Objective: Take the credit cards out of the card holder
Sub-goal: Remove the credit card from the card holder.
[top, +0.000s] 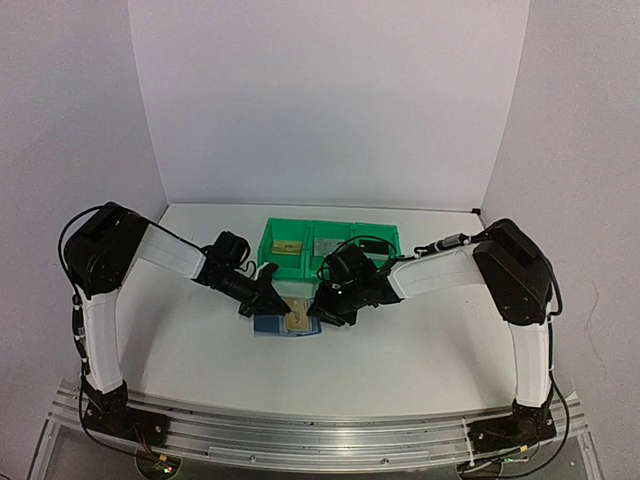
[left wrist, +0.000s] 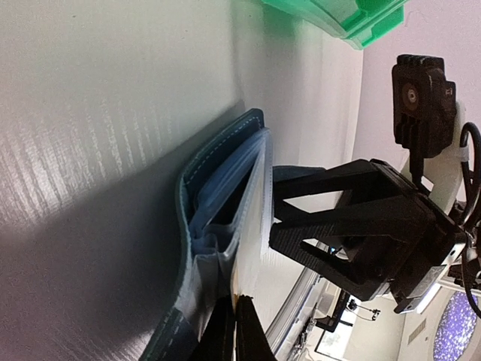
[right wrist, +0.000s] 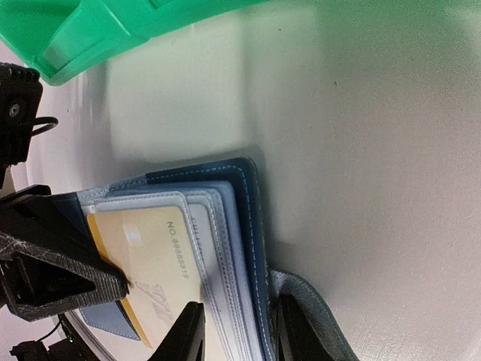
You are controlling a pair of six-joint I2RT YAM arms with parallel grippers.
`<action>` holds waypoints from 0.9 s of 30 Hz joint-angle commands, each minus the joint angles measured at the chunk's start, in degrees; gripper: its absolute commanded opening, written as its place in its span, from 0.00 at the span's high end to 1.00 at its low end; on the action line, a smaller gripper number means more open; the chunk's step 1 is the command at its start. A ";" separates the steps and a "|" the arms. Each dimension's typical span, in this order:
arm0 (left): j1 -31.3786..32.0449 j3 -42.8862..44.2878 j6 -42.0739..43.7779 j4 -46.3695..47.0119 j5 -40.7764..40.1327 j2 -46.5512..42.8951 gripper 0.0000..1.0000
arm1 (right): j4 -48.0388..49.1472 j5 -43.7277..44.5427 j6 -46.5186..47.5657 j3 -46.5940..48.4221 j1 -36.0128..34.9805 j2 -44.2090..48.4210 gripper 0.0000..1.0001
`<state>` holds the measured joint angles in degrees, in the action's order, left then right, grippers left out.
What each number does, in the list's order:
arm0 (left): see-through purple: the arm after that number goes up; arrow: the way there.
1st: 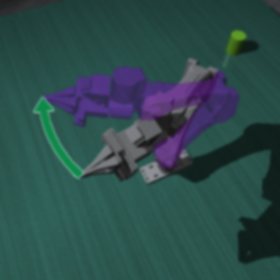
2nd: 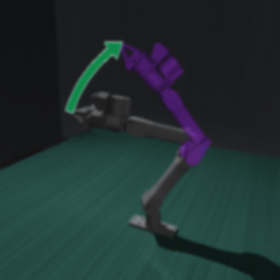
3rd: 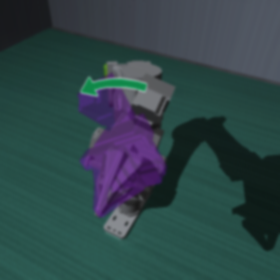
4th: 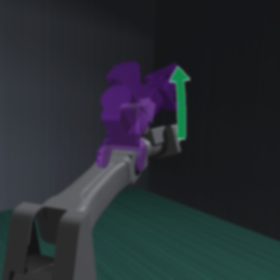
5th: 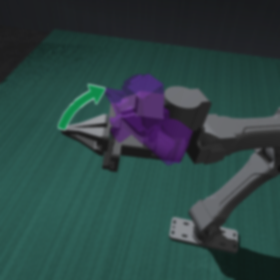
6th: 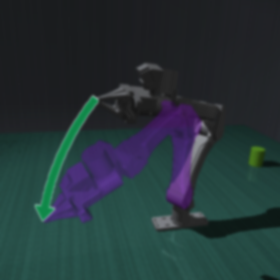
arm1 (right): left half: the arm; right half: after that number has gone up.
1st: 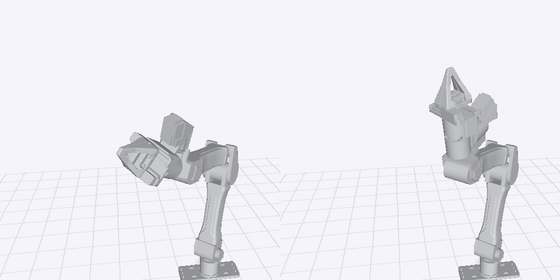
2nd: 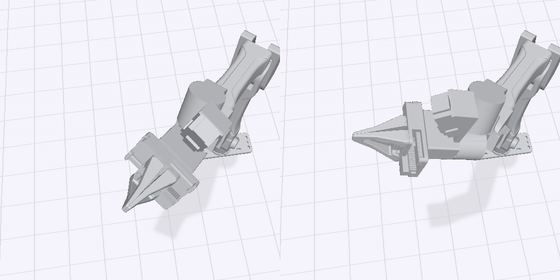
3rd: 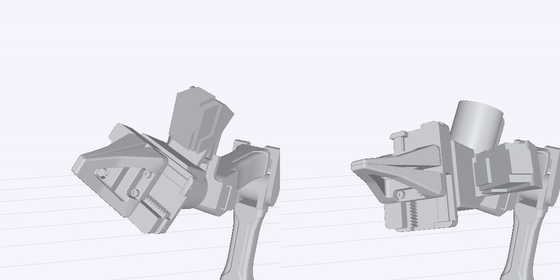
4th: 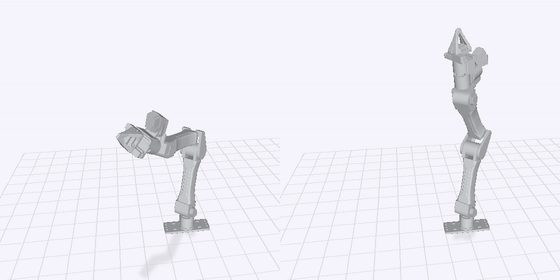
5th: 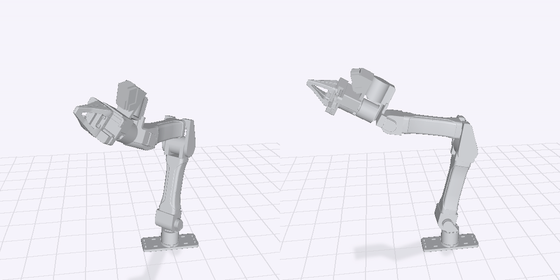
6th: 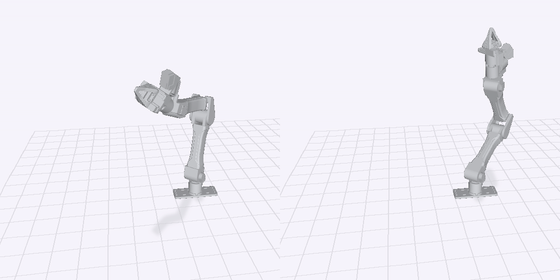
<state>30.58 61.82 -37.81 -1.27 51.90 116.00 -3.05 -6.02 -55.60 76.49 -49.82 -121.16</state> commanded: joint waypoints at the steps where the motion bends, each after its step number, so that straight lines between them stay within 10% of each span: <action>1: 0.01 1.75 4.66 -3.46 0.29 -1.98 1.00 | -1.08 -2.56 5.19 2.22 -0.95 0.06 0.69; 14: -1.36 2.18 13.09 -10.25 1.80 -3.23 1.00 | -1.35 1.24 -1.88 -5.99 -0.89 -3.10 0.95; 27: -5.79 1.09 17.83 -14.93 2.32 -3.91 1.00 | -1.35 0.80 -3.03 -8.87 -0.89 -3.27 1.00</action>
<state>25.84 62.76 -22.81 -13.30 54.13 115.60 6.33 -6.07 -57.95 70.93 -50.22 -121.48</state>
